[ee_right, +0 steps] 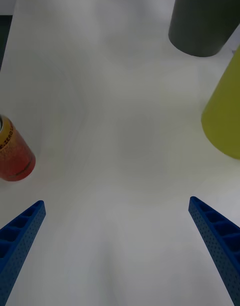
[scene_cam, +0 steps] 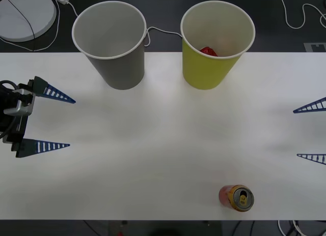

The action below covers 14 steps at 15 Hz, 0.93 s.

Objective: Put the can into the green bin and the plastic bottle into the gray bin

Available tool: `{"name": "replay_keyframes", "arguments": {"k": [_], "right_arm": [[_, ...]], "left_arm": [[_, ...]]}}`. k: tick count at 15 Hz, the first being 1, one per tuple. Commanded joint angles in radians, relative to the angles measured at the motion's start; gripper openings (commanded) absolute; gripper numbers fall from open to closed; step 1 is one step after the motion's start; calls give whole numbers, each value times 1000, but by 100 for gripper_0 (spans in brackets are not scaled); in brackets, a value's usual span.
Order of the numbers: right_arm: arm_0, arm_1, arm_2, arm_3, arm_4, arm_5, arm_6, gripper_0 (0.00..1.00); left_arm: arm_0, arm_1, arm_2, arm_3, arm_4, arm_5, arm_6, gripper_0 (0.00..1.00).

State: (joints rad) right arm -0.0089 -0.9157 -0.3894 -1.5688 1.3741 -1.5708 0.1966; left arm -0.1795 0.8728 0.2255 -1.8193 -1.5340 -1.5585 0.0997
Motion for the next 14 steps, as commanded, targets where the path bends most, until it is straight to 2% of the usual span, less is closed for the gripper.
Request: {"name": "replay_keyframes", "arguments": {"k": [1,5,9,14], "right_arm": [[1,-6,35,101,-21,0,119,100],[1,-40,130,270,-96,0,270,100],[0,-40,158,355,-98,0,399,100],[0,-40,247,472,-150,0,592,100]], "left_arm": [[0,0,0,0,0,0,0,100],[0,0,0,0,0,0,0,100],[0,0,0,0,0,0,0,100],[0,0,0,0,0,0,0,100]]}}
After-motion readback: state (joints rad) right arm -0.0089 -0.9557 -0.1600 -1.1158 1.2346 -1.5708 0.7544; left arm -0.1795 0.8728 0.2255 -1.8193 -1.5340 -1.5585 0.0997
